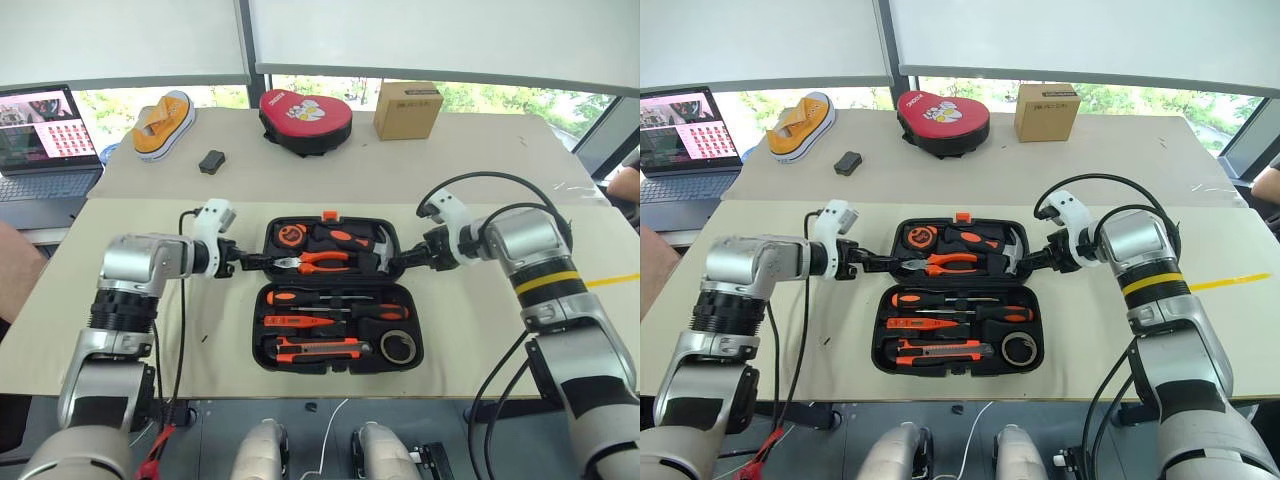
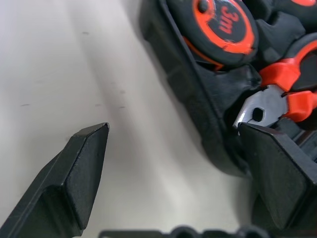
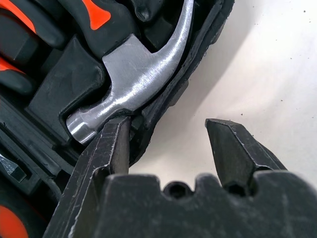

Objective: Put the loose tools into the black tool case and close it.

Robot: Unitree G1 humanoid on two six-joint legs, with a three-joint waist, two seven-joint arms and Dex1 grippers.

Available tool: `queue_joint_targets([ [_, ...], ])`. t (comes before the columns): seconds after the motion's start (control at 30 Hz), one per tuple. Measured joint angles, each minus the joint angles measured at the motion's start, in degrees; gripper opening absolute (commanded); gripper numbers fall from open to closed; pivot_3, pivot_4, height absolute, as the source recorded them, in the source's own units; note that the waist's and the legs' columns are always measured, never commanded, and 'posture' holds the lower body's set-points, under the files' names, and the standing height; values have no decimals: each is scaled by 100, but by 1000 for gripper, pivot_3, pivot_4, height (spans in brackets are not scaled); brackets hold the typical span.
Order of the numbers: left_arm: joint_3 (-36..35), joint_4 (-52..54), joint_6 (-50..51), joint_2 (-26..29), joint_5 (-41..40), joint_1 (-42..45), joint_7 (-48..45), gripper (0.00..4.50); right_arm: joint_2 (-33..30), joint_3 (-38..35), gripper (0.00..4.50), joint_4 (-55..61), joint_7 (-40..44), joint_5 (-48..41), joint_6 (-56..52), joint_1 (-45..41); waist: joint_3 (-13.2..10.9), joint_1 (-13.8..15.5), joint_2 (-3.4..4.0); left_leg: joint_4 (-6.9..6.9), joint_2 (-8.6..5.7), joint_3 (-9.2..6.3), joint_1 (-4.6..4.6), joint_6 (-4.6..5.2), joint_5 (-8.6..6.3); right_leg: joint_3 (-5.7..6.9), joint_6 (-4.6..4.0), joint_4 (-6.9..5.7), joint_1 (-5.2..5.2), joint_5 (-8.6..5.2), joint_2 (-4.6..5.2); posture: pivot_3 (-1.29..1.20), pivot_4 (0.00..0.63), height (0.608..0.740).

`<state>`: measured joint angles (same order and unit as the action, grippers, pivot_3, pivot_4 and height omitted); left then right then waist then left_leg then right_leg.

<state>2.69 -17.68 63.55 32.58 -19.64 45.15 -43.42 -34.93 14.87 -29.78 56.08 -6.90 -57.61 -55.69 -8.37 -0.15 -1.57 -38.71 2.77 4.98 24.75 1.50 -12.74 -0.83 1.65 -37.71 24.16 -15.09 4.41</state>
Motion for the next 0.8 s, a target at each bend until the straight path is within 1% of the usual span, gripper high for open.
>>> queue_joint_targets([
  [0.07, 73, -31, -94, -21, 29, 32, 9, 4467, 0, 0, 2285, 7, -3, -1, -4, 5, 0, 1, 0, 0, 0, 0, -1, 0, 0, 0, 0, 0, -1, 0, 0, 0, 150, 740],
  [0.13, 81, -100, -125, -69, 49, 66, 19, 3940, 10, 2, 1806, 48, 15, -41, -26, 17, 0, 4, 0, -2, 0, 0, -1, 0, 0, 0, 0, -1, -2, 0, 0, 0, 150, 740],
  [0.17, 91, -116, -130, -105, 49, 84, 19, 3684, 12, 3, 1381, 63, 21, -61, -36, 18, 0, 11, 0, -4, -1, 0, -1, 0, 0, 0, 0, -1, -4, 0, 0, 0, 150, 740],
  [0.2, 102, -137, -146, -149, 49, 108, 21, 3288, 15, 7, 1019, 81, 28, -68, -47, 19, 0, 18, 0, -10, -1, 1, -1, 0, 0, 2, 0, -2, -8, 0, 0, 0, 150, 740],
  [0.23, 116, -155, -180, -177, 49, 123, 22, 3015, 19, 9, 778, 99, 28, -68, -47, 21, 0, 21, 0, -13, -1, 2, -2, 0, 0, 2, 0, -4, -9, 0, 0, 0, 150, 740],
  [0.27, 114, -206, -230, -235, 49, 154, 54, 2569, 27, 8, 371, 113, 23, -71, -47, 23, 0, 26, 0, -17, -2, 3, -3, 2, 2, 2, 1, -9, -11, 1, 0, 0, 150, 740],
  [0.3, 114, -226, -248, -280, 49, 175, 83, 2213, 27, -3, 53, 113, 16, -77, -47, 23, 0, 30, 0, -20, -3, 3, -4, 4, 4, 1, 2, -16, -11, 2, 1, 0, 150, 740],
  [0.4, 105, -239, -286, -347, 46, 191, 116, 1124, 39, -20, 0, 110, -45, -102, -52, 29, 0, 30, 0, -21, -4, 2, -12, 3, 16, 0, 0, -30, -13, 4, 1, 0, 150, 740],
  [0.47, 53, -223, -324, -327, 81, 194, 221, 514, 39, -51, 0, 117, -55, -117, -55, 52, 1, 34, -1, -20, -5, 0, -15, 3, 17, 1, 0, -31, -15, 4, 0, 0, 150, 740],
  [0.5, 46, -192, -295, -330, 80, 194, 230, 130, 39, -68, 0, 129, -62, -118, -64, 60, 2, 35, 0, -20, -6, 0, -15, 3, 18, 0, 0, -32, -16, 4, 1, 0, 150, 740],
  [0.53, 30, -148, -239, -331, 77, 189, 246, 17, 39, -106, 0, 165, -79, -122, -93, 87, 3, 36, -2, -21, -6, -1, -15, 3, 18, 0, 0, -31, -17, 4, 1, 0, 150, 740],
  [0.7, -170, 201, -125, -349, -5, -31, 407, 17, 41, -350, 0, 518, -155, -261, -123, 348, 4, 21, -3, -16, -3, -15, -15, 3, 17, -4, 1, -31, -12, 4, 0, 0, 150, 740],
  [0.77, -393, 418, -247, -382, -94, -277, 445, 17, 34, -500, 0, 802, -174, -333, 26, 584, 4, 8, -3, -9, -2, -23, -14, 4, 17, -8, 1, -28, -8, 4, 0, 0, 150, 740],
  [0.8, -561, 545, -471, -418, -159, -491, 440, 17, 17, -590, 0, 1000, -220, -346, 230, 762, 4, 2, -3, -6, -2, -23, -10, 4, 17, -9, 1, -28, -2, 4, 1, 0, 150, 740],
])
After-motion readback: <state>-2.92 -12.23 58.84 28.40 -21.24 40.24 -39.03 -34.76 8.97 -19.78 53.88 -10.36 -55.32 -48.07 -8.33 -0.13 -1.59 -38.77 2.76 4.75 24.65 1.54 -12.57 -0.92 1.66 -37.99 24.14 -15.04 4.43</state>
